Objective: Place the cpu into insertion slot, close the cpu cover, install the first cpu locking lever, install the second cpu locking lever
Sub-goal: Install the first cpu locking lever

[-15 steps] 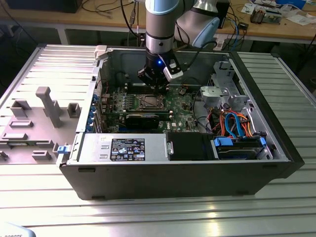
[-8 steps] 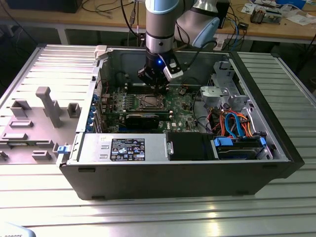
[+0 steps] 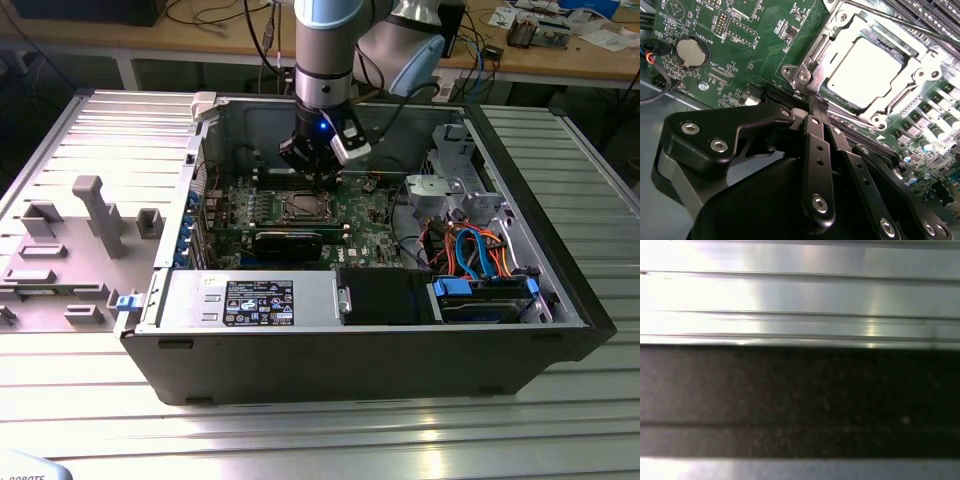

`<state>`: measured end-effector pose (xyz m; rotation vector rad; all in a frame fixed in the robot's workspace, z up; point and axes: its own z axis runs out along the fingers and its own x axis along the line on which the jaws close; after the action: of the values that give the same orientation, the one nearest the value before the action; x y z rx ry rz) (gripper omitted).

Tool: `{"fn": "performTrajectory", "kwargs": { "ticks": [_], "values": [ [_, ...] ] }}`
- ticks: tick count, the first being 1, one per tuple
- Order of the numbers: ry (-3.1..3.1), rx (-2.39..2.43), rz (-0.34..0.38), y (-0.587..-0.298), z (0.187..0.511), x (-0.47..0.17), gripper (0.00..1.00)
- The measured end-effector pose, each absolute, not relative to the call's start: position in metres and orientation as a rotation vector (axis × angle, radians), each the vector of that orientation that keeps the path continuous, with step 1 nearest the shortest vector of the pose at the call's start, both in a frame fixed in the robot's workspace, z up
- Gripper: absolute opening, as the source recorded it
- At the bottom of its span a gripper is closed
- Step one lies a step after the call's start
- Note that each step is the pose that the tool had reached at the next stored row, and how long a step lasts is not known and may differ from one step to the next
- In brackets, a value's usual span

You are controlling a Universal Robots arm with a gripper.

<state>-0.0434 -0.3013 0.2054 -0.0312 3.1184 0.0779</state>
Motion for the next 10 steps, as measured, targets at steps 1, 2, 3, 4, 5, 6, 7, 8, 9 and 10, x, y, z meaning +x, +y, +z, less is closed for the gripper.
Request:
{"fn": "performTrajectory", "kwargs": {
  "ticks": [1, 2, 3, 4, 5, 6, 7, 8, 9, 10],
  "values": [
    [3.118, -0.031, 0.078, -0.3013, 0.205, -0.0434, 0.11],
    [3.119, -0.031, 0.077, -0.3013, 0.205, -0.0434, 0.11],
    [3.119, -0.031, 0.077, -0.3013, 0.205, -0.0434, 0.11],
    [3.119, -0.031, 0.076, -0.3013, 0.2049, -0.0434, 0.11],
    [3.119, -0.031, 0.075, -0.3013, 0.2049, -0.0434, 0.11],
    [3.119, -0.031, 0.074, -0.3013, 0.2049, -0.0434, 0.11],
    [3.119, -0.031, 0.074, -0.3013, 0.2049, -0.0435, 0.11],
    [3.119, -0.031, 0.073, -0.3012, 0.2051, -0.0434, 0.11],
    [3.119, -0.031, 0.074, -0.3012, 0.2051, -0.0434, 0.11],
    [3.118, -0.031, 0.074, -0.3012, 0.2051, -0.0434, 0.11]
  ]
}}
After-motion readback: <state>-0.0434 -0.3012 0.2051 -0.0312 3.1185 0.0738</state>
